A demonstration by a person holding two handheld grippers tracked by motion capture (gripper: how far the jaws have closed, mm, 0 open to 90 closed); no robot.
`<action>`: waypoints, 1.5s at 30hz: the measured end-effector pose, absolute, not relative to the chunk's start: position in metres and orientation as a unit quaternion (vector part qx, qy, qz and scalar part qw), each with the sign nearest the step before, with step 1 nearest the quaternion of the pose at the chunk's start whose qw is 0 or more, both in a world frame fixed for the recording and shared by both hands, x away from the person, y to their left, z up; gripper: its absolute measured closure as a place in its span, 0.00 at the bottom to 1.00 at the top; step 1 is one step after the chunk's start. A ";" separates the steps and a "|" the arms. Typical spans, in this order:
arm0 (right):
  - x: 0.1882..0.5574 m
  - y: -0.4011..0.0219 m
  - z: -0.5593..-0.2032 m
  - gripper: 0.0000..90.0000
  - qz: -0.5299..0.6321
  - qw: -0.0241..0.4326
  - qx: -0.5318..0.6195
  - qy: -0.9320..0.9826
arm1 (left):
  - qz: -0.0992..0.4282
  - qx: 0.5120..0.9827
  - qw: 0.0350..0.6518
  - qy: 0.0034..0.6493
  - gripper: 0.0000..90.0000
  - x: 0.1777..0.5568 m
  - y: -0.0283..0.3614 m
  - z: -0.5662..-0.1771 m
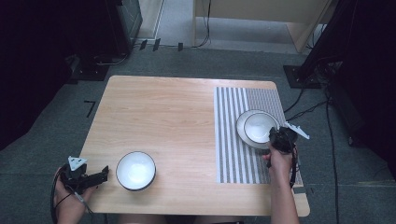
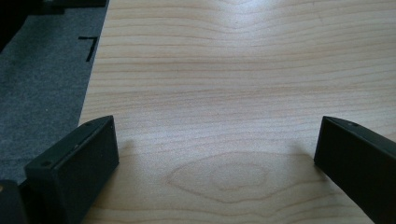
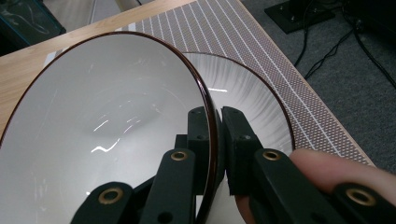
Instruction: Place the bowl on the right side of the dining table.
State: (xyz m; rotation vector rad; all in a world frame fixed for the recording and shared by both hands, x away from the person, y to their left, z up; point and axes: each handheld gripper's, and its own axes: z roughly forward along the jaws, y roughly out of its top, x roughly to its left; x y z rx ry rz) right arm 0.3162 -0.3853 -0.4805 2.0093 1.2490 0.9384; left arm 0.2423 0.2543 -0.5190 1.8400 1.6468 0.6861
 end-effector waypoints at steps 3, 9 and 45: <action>0.316 -0.386 -0.480 0.94 0.354 0.293 0.756 0.467 | 0.256 0.688 0.285 0.616 0.00 0.242 0.254 -0.519; 0.318 -0.387 -0.482 0.94 0.352 0.289 0.760 0.464 | 0.257 0.688 0.285 0.616 0.00 0.242 0.254 -0.519; 0.323 -0.394 -0.493 0.84 0.388 0.263 0.778 0.419 | 0.257 0.688 0.285 0.616 0.00 0.242 0.254 -0.519</action>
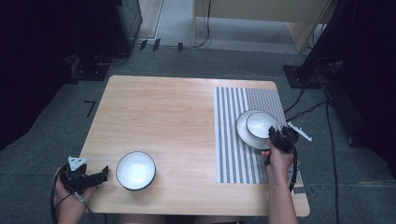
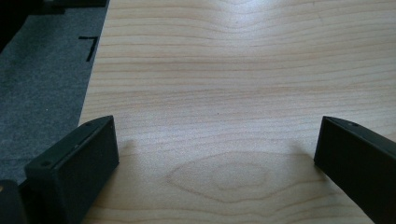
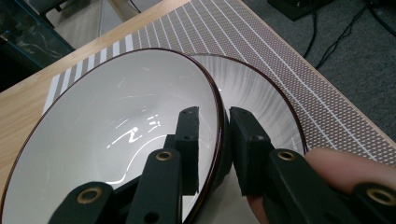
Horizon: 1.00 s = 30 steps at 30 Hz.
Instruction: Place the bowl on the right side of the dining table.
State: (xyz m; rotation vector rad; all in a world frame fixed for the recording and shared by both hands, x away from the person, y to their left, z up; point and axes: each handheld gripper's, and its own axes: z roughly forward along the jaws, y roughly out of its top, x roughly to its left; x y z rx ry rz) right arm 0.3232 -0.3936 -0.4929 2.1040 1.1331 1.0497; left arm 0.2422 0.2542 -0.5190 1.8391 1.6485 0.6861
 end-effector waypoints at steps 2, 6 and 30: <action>0.324 -0.393 -0.493 0.84 0.388 0.262 0.778 0.419 | 0.257 0.688 0.285 0.616 0.00 0.242 0.254 -0.519; 0.324 -0.393 -0.493 0.86 0.389 0.260 0.779 0.416 | 0.257 0.688 0.285 0.616 0.00 0.242 0.254 -0.519; 0.317 -0.382 -0.473 0.16 0.409 0.295 0.708 0.494 | 0.256 0.688 0.285 0.616 0.00 0.242 0.254 -0.519</action>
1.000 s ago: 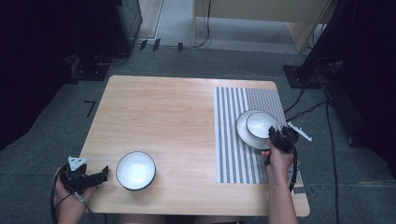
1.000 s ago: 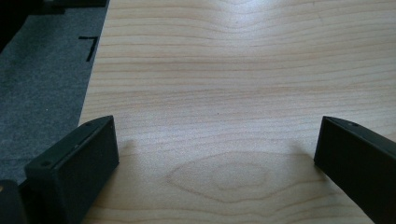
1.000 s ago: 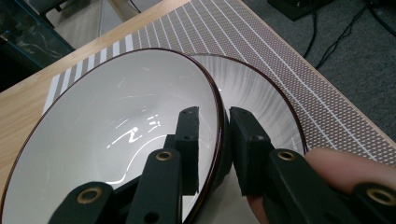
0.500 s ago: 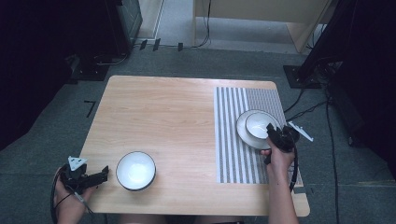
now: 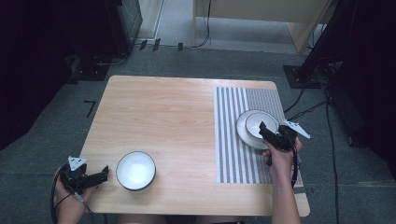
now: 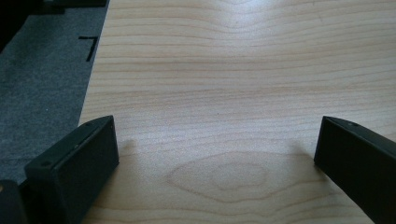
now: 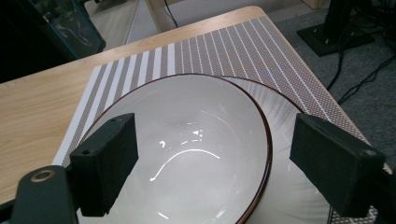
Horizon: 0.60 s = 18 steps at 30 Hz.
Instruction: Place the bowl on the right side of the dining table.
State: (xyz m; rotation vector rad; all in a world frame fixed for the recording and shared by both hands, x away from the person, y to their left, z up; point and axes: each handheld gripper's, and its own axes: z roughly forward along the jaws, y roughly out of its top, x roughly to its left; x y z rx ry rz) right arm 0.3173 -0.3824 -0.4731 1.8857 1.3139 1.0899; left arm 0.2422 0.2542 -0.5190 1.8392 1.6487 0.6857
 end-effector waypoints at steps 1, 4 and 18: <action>0.316 -0.382 -0.472 0.13 0.411 0.296 0.704 0.499 | 0.257 0.688 0.285 0.616 0.00 0.242 0.254 -0.519; 0.315 -0.381 -0.469 0.11 0.412 0.294 0.698 0.507 | 0.257 0.688 0.285 0.616 0.00 0.242 0.254 -0.519; 0.296 -0.380 -0.462 0.00 0.428 0.290 0.671 0.531 | 0.256 0.687 0.285 0.617 0.00 0.242 0.254 -0.519</action>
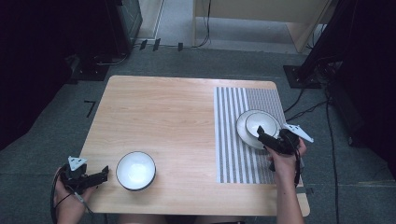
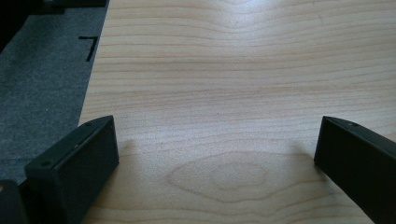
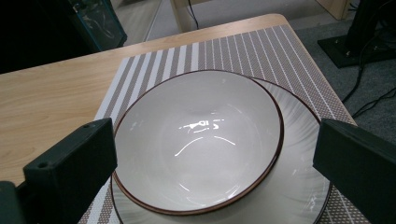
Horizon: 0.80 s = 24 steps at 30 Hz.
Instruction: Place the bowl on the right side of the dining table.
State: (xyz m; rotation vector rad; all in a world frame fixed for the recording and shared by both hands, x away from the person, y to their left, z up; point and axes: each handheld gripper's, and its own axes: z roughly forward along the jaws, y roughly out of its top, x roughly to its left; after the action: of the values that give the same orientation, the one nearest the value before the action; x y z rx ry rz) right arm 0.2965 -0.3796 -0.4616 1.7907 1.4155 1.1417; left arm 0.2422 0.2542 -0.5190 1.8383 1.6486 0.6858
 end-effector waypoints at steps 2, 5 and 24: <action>0.294 -0.380 -0.462 0.00 0.426 0.291 0.671 0.533 | 0.256 0.687 0.285 0.617 0.00 0.242 0.254 -0.519; 0.289 -0.381 -0.462 0.00 0.424 0.288 0.672 0.534 | 0.256 0.688 0.285 0.616 0.00 0.242 0.254 -0.519; 0.272 -0.380 -0.463 0.00 0.420 0.281 0.671 0.543 | 0.256 0.689 0.286 0.614 0.00 0.242 0.254 -0.519</action>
State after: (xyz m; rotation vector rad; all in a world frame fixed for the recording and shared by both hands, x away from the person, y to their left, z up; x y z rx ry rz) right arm 0.2718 -0.3803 -0.4635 1.7977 1.4554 1.1253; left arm 0.2423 0.2542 -0.5190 1.8433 1.6427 0.6834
